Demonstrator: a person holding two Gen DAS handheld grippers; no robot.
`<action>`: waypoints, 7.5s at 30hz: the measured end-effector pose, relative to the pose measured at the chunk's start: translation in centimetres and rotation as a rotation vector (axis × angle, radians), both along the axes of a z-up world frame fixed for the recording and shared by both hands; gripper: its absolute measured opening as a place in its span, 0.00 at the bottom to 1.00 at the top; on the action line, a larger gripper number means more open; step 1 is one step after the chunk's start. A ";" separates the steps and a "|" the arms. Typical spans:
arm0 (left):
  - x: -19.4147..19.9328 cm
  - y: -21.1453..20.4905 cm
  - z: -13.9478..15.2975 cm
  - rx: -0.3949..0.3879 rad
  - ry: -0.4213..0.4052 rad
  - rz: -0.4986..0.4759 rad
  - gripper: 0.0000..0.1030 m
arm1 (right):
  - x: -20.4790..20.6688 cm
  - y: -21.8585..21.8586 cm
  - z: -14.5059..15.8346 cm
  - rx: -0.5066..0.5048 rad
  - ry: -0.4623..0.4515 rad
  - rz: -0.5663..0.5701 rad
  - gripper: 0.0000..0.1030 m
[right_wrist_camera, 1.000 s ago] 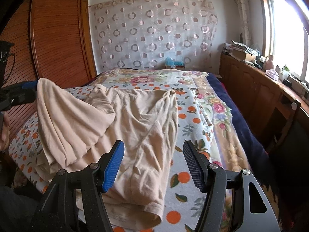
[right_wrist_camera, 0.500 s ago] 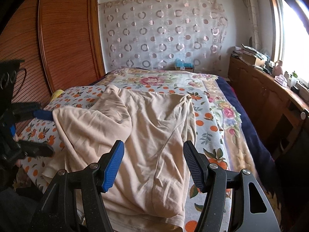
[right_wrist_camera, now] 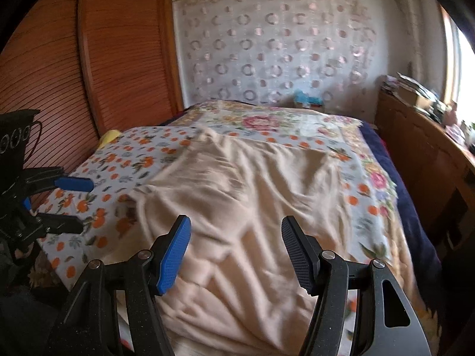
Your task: Fold small clothes
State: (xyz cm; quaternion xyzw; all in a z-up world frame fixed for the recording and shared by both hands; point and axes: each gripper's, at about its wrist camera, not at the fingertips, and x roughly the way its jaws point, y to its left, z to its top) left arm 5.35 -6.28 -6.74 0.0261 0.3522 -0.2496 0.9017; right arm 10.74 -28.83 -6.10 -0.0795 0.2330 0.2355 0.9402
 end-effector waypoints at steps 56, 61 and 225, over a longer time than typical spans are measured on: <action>-0.7 5.4 -0.6 -0.038 -0.091 0.223 0.78 | -3.8 -3.3 1.8 -0.067 -0.104 -0.154 0.50; -0.9 6.6 -0.6 -0.037 -0.103 0.261 0.78 | -1.3 0.9 2.0 -0.094 -0.067 -0.031 0.50; -0.6 -3.9 0.4 -0.035 -0.089 -0.066 0.11 | -1.0 -9.2 1.7 0.171 0.006 -0.116 0.08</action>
